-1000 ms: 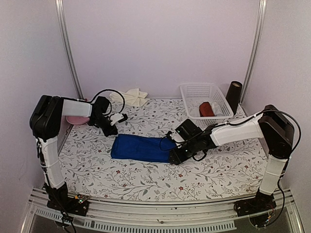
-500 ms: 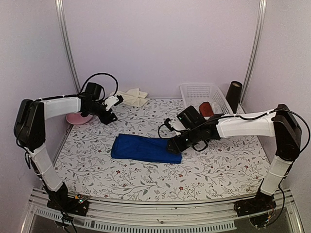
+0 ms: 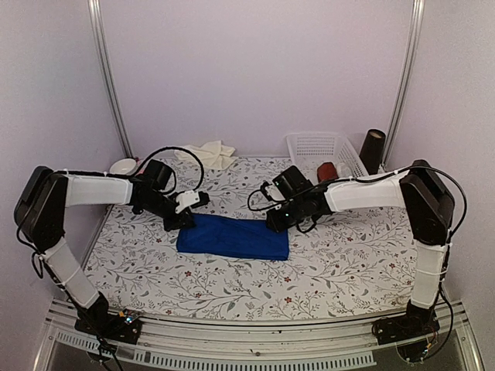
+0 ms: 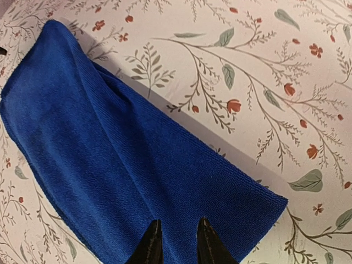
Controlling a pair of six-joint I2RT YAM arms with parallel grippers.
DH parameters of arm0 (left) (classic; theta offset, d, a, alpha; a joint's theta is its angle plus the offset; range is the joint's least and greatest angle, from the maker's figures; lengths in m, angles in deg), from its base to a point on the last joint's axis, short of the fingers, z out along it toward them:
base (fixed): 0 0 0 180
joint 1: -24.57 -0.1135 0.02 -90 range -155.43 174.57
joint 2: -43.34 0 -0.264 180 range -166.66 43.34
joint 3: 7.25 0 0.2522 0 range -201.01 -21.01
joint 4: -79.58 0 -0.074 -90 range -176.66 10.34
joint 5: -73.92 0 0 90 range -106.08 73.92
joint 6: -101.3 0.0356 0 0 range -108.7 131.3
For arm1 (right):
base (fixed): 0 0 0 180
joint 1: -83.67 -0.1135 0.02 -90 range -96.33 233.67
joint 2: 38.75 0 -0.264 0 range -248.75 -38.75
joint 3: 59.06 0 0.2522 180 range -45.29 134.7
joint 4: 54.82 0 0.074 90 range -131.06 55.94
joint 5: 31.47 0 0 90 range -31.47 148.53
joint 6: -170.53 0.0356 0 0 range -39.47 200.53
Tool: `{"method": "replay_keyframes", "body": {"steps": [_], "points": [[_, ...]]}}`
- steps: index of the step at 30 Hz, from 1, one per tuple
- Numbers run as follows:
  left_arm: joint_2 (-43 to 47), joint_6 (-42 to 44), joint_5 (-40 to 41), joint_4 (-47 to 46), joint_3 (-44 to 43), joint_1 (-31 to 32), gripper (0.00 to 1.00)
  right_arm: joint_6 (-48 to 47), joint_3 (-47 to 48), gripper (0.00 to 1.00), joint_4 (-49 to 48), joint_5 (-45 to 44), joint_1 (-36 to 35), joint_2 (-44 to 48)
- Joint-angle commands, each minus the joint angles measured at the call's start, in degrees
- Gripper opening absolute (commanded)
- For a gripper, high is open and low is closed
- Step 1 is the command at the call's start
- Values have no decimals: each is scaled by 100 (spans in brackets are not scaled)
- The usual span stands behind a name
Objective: Roll the towels
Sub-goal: Smooth out the towel at the center of the board, then rotate the towel at the center of the board.
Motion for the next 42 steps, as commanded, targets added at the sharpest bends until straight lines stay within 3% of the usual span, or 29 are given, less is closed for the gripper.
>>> {"method": "replay_keyframes", "body": {"steps": [1,12,18,21,24,27,32,42], "points": [[-333,58,-22,-55,0,90,25,126,178,20,-83,-157,131,-341],[-556,387,513,445,384,331,20,227,167,16,-50,-302,277,-751],[-505,674,816,878,483,345,10,231,165,15,55,-341,318,-753],[-494,788,931,1042,464,345,10,169,177,16,110,-347,324,-718],[-515,933,945,1309,399,345,14,117,216,16,197,-340,326,-733],[-541,1012,935,1448,344,345,24,80,261,18,298,-244,318,-732],[-728,735,1380,879,236,345,39,47,178,18,443,124,313,-652],[-1190,712,1927,144,13,345,47,120,-362,18,597,349,-31,-340]]}}
